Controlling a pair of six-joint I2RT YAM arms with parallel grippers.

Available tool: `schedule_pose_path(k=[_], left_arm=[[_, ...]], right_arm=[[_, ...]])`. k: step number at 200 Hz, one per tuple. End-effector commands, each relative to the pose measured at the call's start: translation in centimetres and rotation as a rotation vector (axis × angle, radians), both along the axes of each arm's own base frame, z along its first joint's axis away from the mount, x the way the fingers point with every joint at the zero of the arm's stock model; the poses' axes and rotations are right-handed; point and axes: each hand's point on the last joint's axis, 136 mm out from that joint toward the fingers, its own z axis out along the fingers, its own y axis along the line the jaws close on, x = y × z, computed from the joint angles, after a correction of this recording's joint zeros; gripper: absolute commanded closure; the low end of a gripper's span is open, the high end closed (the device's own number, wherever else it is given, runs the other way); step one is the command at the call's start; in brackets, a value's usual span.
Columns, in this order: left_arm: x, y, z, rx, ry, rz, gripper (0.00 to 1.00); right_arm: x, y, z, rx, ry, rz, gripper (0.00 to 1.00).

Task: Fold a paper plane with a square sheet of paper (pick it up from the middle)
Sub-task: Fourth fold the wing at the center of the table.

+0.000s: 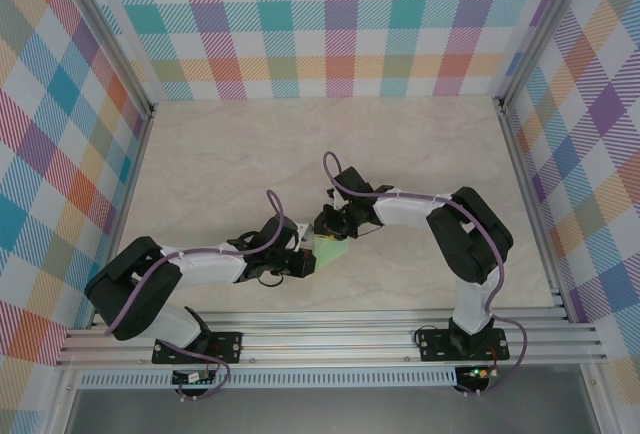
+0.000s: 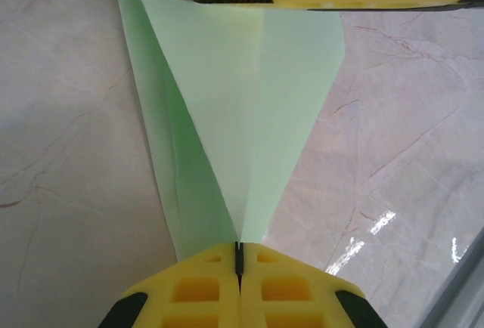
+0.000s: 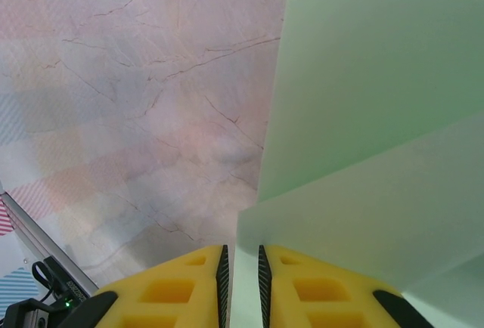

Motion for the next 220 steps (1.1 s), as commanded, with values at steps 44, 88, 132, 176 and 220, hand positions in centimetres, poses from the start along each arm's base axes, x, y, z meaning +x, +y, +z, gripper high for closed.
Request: schedule_pose_path(k=[44, 88, 132, 176, 220], left_arm=[[0.6, 0.1, 0.6, -0.071, 0.004, 0.042, 0.88], [0.3, 1.0, 0.4, -0.023, -0.007, 0.040, 0.81], [0.2, 1.1, -0.1, -0.008, -0.002, 0.033, 0.85], [0.1, 1.4, -1.1, 0.017, 0.014, 0.035, 0.92], [0.1, 1.5, -1.9, 0.035, 0.030, 0.038, 0.94]], right_arm=[[0.0, -0.2, -0.1, -0.021, -0.004, 0.012, 0.79], [0.3, -0.2, -0.2, -0.018, -0.006, -0.003, 0.80], [0.3, -0.1, -0.1, -0.014, -0.004, 0.000, 0.80], [0.3, -0.4, -0.5, -0.036, -0.001, -0.010, 0.80], [0.5, -0.6, -1.0, -0.049, 0.000, -0.017, 0.80]])
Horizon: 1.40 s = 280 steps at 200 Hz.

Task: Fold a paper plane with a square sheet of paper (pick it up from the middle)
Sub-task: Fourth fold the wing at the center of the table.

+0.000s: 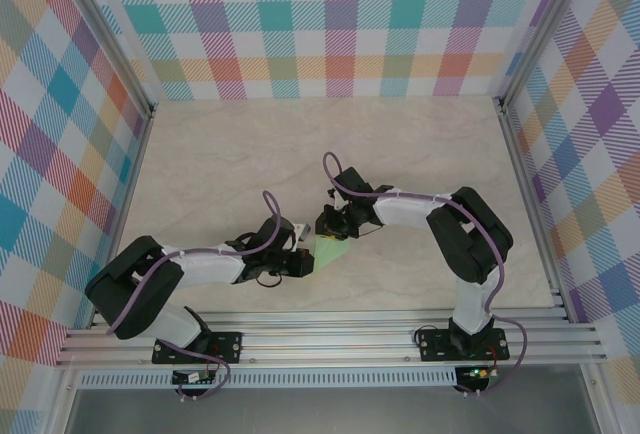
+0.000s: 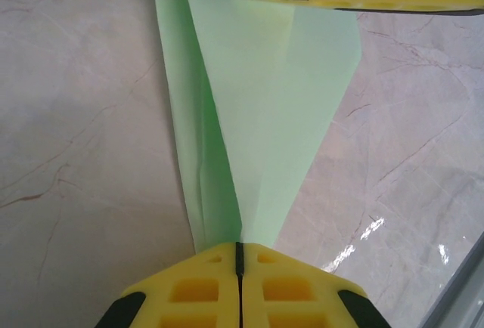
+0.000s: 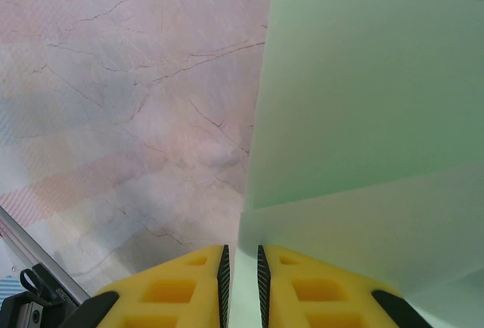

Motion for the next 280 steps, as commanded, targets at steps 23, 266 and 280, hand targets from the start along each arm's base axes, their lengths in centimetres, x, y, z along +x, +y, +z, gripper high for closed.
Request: schedule_pose_path(k=[23, 266, 280], left_arm=[[0.0, 0.9, -1.5, 0.050, 0.021, 0.007, 0.95], [0.8, 2.4, 0.1, 0.101, -0.074, 0.040, 0.68], [0.7, 1.9, 0.1, 0.082, -0.065, 0.026, 0.67]], right_arm=[[0.3, -0.1, -1.0, -0.024, 0.013, -0.011, 0.80], [0.7, 1.0, 0.4, 0.024, 0.004, 0.011, 0.80], [0.7, 0.9, 0.3, 0.023, 0.006, 0.012, 0.80]])
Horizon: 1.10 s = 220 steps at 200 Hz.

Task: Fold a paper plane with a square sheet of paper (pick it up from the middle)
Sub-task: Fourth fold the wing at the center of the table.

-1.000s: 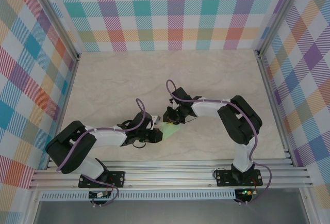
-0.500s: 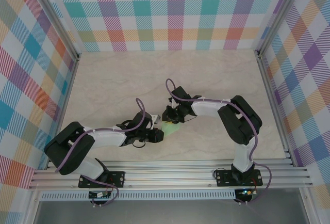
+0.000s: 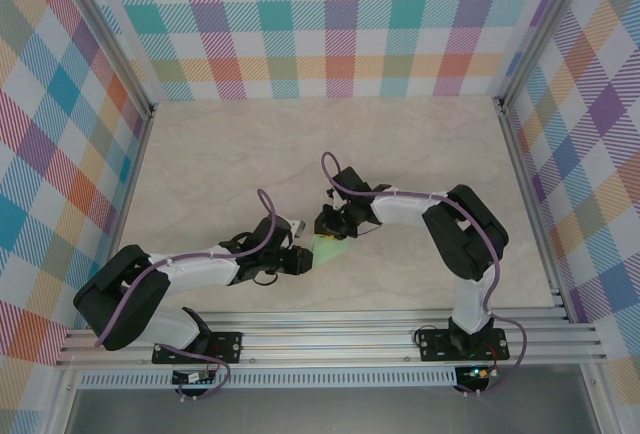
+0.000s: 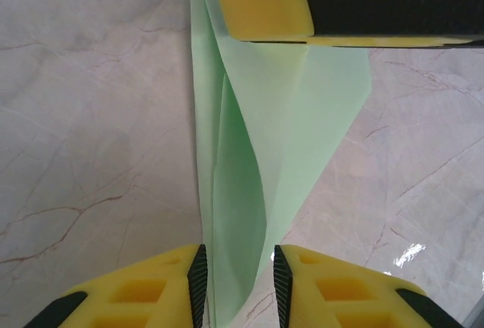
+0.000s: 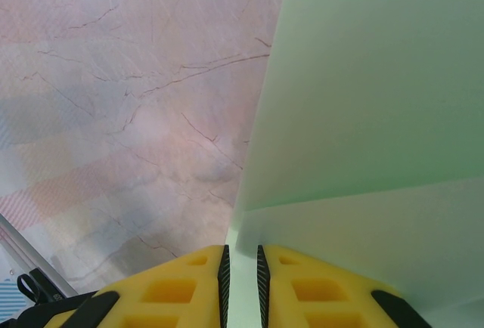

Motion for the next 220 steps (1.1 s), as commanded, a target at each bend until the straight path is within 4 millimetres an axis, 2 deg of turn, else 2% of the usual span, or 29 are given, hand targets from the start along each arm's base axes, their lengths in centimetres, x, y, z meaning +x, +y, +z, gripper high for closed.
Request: schedule_pose_path(k=[1, 56, 121, 188, 220], left_arm=[[-0.3, 0.3, -1.0, 0.018, 0.024, -0.016, 0.67], [-0.3, -0.3, -1.5, 0.039, 0.036, -0.043, 0.62], [-0.6, 0.0, -2.5, 0.156, 0.025, -0.064, 0.65], [-0.7, -0.6, -2.0, 0.159, 0.004, -0.083, 0.81], [-0.7, -0.7, -2.0, 0.148, 0.003, -0.084, 0.85]], right_arm=[[0.4, 0.7, 0.9, 0.026, -0.005, 0.010, 0.80], [0.3, 0.7, 0.8, 0.026, -0.001, 0.012, 0.80], [0.5, 0.8, 1.0, 0.026, -0.004, 0.012, 0.79], [0.6, 0.6, 0.8, 0.013, -0.006, 0.008, 0.79], [0.6, 0.5, 0.5, 0.000, -0.002, 0.006, 0.79]])
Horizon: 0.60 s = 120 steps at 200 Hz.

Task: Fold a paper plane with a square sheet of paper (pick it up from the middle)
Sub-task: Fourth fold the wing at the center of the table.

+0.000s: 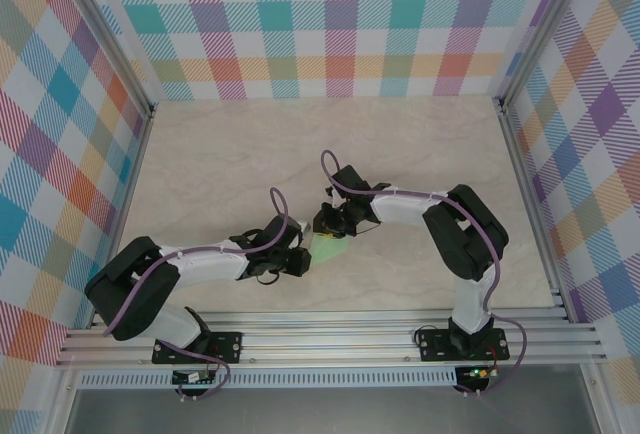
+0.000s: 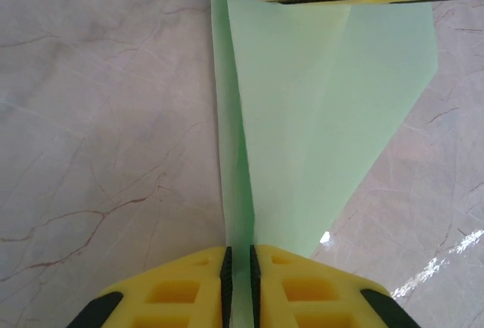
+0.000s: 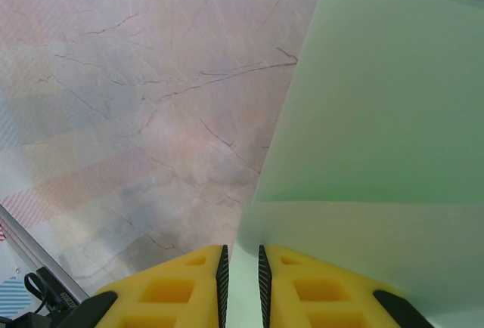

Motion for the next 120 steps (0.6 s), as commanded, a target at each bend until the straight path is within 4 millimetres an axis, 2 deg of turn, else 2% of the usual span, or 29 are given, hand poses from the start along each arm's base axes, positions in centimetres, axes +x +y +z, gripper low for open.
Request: schedule_pose_path(k=[1, 50, 70, 88, 120], left_arm=[[-0.7, -0.8, -0.7, -0.006, 0.016, -0.040, 0.85], [-0.9, -1.8, -0.2, -0.065, 0.032, -0.051, 0.90], [-0.7, -1.4, -0.3, -0.062, 0.026, -0.028, 0.90], [-0.5, -1.0, 0.0, -0.056, 0.008, -0.007, 0.85], [-0.5, -0.5, 0.9, -0.055, -0.019, 0.004, 0.70]], right_arm=[[0.4, 0.2, 0.0, -0.011, 0.002, 0.003, 0.79], [0.5, 0.4, 0.1, -0.007, -0.001, 0.006, 0.79], [0.6, 0.3, -0.1, -0.012, -0.001, 0.005, 0.79], [0.6, 0.3, -0.1, -0.014, 0.001, 0.005, 0.79], [0.7, 0.4, 0.2, -0.009, -0.007, 0.008, 0.79]])
